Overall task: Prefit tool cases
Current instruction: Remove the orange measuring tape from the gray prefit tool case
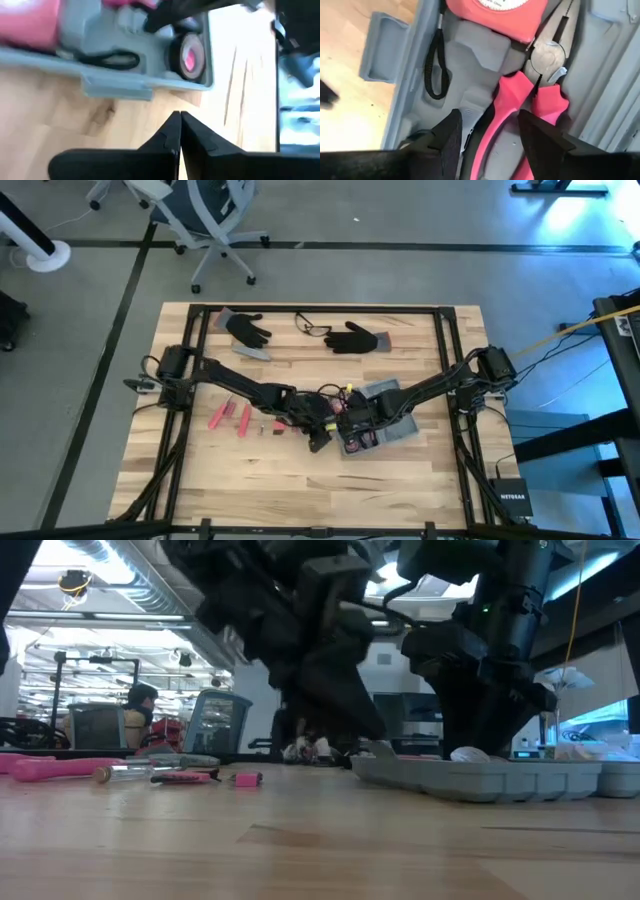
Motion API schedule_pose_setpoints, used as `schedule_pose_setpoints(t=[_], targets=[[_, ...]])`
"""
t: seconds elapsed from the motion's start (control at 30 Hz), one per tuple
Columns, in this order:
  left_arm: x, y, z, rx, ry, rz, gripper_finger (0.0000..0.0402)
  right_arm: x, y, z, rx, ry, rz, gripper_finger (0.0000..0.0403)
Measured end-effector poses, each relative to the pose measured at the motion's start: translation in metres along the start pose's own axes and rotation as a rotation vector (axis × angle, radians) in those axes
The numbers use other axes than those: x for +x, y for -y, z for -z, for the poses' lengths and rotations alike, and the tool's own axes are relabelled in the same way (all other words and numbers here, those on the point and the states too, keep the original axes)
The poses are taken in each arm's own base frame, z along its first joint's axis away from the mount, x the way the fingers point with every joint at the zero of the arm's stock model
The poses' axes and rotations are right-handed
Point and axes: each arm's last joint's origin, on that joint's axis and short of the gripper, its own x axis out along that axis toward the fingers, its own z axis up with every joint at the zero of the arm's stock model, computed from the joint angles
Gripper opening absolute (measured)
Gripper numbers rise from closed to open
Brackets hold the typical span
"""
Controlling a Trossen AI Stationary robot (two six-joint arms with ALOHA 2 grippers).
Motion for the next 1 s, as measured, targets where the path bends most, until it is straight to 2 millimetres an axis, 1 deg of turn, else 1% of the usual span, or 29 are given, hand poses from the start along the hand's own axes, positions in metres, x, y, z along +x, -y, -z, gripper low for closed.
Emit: schedule_pose_setpoints(t=[0.1, 0.17, 0.27, 0.4, 0.5, 0.6, 0.83, 1.0], targets=[[-0.017, -0.009, -0.004, 0.068, 0.0, -0.144, 0.0, -0.004, 0.0, -0.001, 0.026, 0.013, -0.008, 0.0183], [-0.028, -0.009, -0.011, 0.145, 0.036, -0.199, 0.0, -0.007, -0.001, -0.004, 0.064, 0.033, -0.025, 0.0183], [-0.033, -0.014, -0.014, 0.235, 0.025, -0.232, 0.0, -0.008, 0.0, -0.006, 0.115, 0.01, -0.038, 0.0183], [-0.023, -0.029, -0.011, 0.245, -0.032, -0.257, 0.0, -0.007, 0.002, -0.004, 0.17, -0.004, -0.021, 0.0183], [-0.013, -0.035, -0.005, 0.271, -0.081, -0.255, 0.0, -0.006, 0.004, -0.003, 0.213, 0.007, 0.008, 0.0182], [-0.006, -0.039, -0.001, 0.268, -0.1, -0.256, 0.0, -0.004, 0.005, -0.003, 0.248, 0.012, 0.017, 0.0172], [-0.002, -0.04, -0.002, 0.283, -0.088, -0.244, 0.0, 0.009, 0.001, -0.002, 0.308, 0.019, 0.037, 0.0131], [-0.001, -0.038, -0.007, 0.31, -0.04, -0.22, 0.0, 0.02, -0.002, -0.005, 0.346, 0.063, 0.02, 0.0113]])
